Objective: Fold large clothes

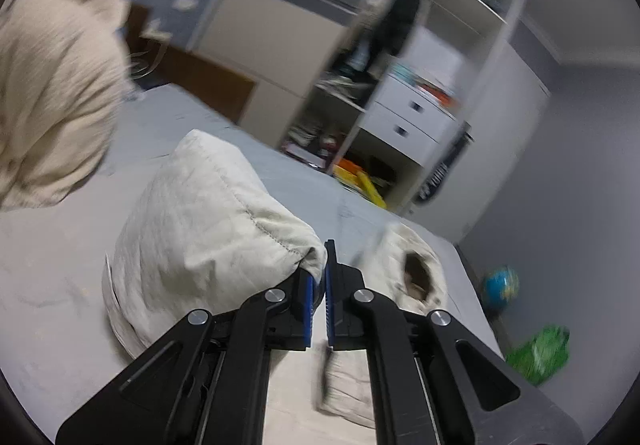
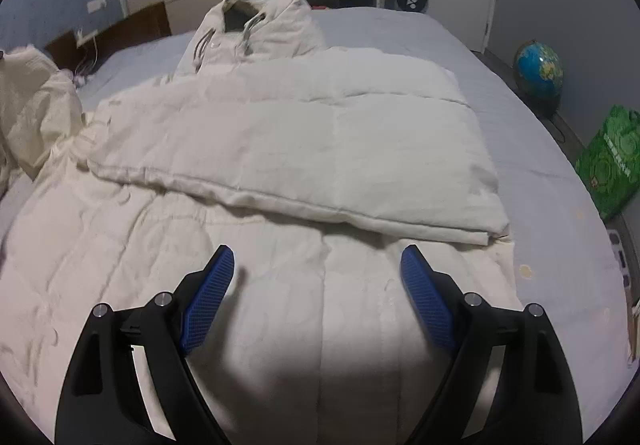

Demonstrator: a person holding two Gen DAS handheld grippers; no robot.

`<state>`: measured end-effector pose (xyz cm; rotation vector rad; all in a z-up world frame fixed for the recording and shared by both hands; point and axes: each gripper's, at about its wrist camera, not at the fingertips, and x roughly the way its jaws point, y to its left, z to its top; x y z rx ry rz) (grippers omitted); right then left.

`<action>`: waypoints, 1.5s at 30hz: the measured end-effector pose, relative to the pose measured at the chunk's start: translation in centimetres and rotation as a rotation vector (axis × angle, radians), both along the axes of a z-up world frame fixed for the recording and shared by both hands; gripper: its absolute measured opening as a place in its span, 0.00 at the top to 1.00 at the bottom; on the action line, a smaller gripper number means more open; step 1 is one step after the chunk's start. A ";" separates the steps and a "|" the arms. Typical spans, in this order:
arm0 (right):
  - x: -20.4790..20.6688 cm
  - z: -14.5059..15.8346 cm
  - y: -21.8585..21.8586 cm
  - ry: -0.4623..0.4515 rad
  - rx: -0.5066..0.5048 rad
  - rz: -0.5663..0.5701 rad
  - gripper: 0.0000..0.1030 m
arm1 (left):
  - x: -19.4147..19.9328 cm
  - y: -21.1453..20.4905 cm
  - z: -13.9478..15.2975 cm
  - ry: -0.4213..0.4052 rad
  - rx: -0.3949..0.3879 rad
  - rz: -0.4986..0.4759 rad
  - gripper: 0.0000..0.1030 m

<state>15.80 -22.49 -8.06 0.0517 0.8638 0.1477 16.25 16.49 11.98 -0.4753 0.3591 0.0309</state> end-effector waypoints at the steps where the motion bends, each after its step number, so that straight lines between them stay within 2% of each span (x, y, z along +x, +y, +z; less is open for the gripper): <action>1: 0.0 0.2 -0.3 -0.004 0.014 -0.009 0.21 | 0.3 -1.5 0.2 0.004 0.020 -0.024 0.96; 7: 0.1 1.0 -2.2 -0.018 0.102 -0.075 0.21 | 2.3 -9.9 -0.6 0.040 0.121 -0.155 0.96; 12: 0.1 1.7 -3.4 -0.032 0.145 -0.112 0.21 | 3.6 -13.9 -3.7 0.091 0.120 -0.188 0.96; 24: 0.2 1.9 -3.9 -0.030 0.179 -0.112 0.21 | 6.3 -21.2 -10.8 0.240 0.261 -0.256 0.95; 31: 0.4 1.8 -3.7 -0.025 0.182 -0.100 0.21 | 7.3 -23.3 -14.8 0.323 0.326 -0.279 0.91; 34: 0.7 1.6 -3.6 -0.019 0.186 -0.096 0.21 | 7.6 -23.8 -15.9 0.352 0.328 -0.301 0.83; 37: 0.8 1.5 -3.6 -0.019 0.189 -0.097 0.21 | 7.4 -24.5 -16.7 0.370 0.352 -0.332 0.69; 38: 0.8 1.4 -3.6 -0.020 0.190 -0.098 0.21 | 7.2 -24.6 -16.8 0.370 0.359 -0.339 0.61; 41: 0.7 1.4 -3.7 -0.020 0.191 -0.104 0.21 | 6.0 -25.0 -16.4 0.349 0.361 -0.361 0.45; 45: 0.7 1.4 -3.8 -0.019 0.190 -0.108 0.21 | 3.6 -24.7 -15.4 0.317 0.334 -0.404 0.34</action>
